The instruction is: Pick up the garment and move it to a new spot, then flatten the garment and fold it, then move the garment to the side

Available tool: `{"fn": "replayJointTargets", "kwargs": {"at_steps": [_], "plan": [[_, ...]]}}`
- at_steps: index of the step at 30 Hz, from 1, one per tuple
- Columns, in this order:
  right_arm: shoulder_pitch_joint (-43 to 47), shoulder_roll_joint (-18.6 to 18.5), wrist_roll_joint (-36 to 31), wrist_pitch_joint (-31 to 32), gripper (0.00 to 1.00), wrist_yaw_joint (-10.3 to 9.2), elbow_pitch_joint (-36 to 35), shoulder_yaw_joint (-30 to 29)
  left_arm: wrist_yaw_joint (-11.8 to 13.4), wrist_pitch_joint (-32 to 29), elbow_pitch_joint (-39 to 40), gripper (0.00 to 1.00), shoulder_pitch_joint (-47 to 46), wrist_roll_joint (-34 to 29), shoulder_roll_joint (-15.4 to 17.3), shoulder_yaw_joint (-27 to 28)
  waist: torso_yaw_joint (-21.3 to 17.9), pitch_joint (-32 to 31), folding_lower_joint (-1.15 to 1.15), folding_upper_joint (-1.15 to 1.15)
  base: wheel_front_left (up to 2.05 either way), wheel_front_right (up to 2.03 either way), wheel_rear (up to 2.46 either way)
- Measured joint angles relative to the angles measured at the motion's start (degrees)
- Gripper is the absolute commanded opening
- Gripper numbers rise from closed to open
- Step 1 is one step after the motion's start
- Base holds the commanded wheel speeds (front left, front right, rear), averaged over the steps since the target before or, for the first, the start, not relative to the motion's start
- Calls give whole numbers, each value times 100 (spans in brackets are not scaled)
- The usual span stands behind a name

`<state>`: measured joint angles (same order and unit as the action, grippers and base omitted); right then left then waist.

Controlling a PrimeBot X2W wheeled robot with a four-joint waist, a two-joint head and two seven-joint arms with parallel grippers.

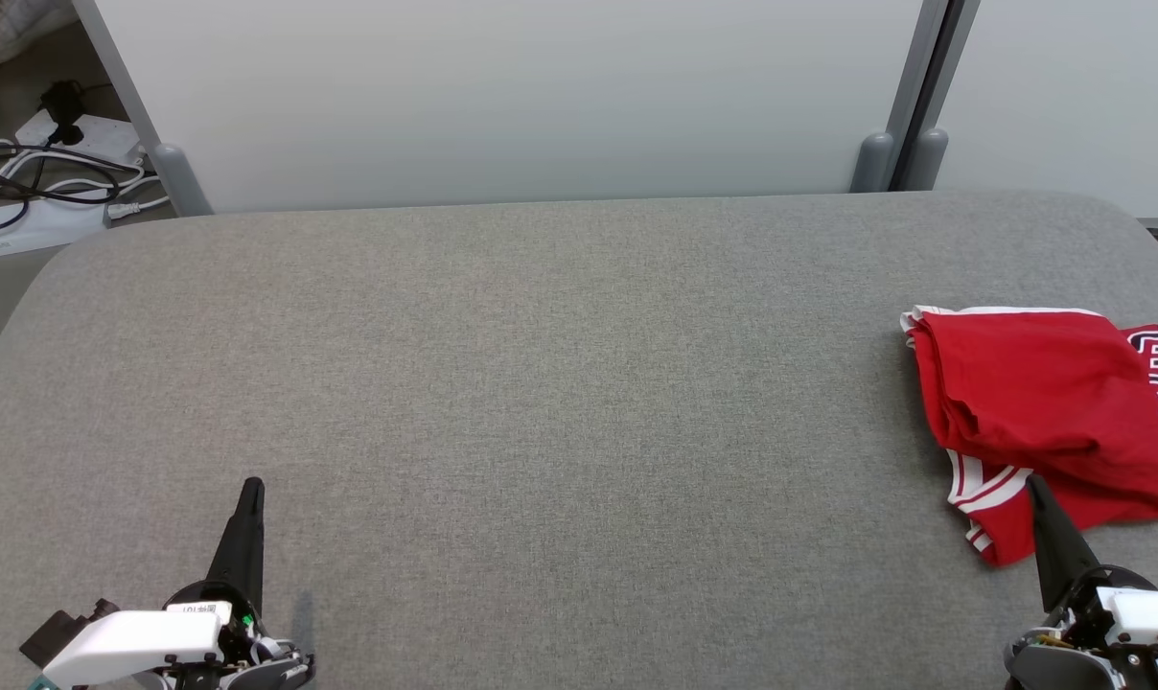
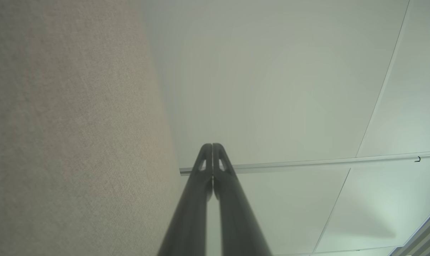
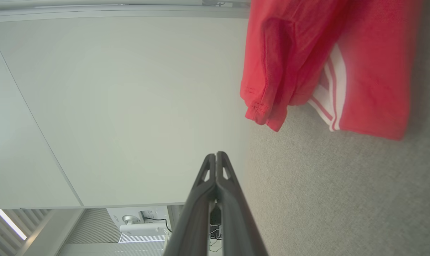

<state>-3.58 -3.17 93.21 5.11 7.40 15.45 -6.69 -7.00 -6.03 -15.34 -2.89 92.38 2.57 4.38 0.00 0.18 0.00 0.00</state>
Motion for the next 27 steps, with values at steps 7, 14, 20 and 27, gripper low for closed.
{"fn": "replayJointTargets", "kwargs": {"at_steps": [7,14,20,27], "plan": [[0,9,0,0,0,0,1,-5,0,0,0,0,0,0,-1,3,0,0,0,0,0,0,0],[0,19,0,2,0,0,2,-12,0,-1,0,0,0,0,-1,8,0,0,0,0,0,0,0],[0,30,-1,26,0,0,4,-15,0,-1,0,0,0,-1,-2,9,0,0,0,0,0,0,0],[-1,42,-2,43,0,0,4,-19,0,-1,0,0,0,-1,-3,11,0,0,0,0,0,0,0]]}}
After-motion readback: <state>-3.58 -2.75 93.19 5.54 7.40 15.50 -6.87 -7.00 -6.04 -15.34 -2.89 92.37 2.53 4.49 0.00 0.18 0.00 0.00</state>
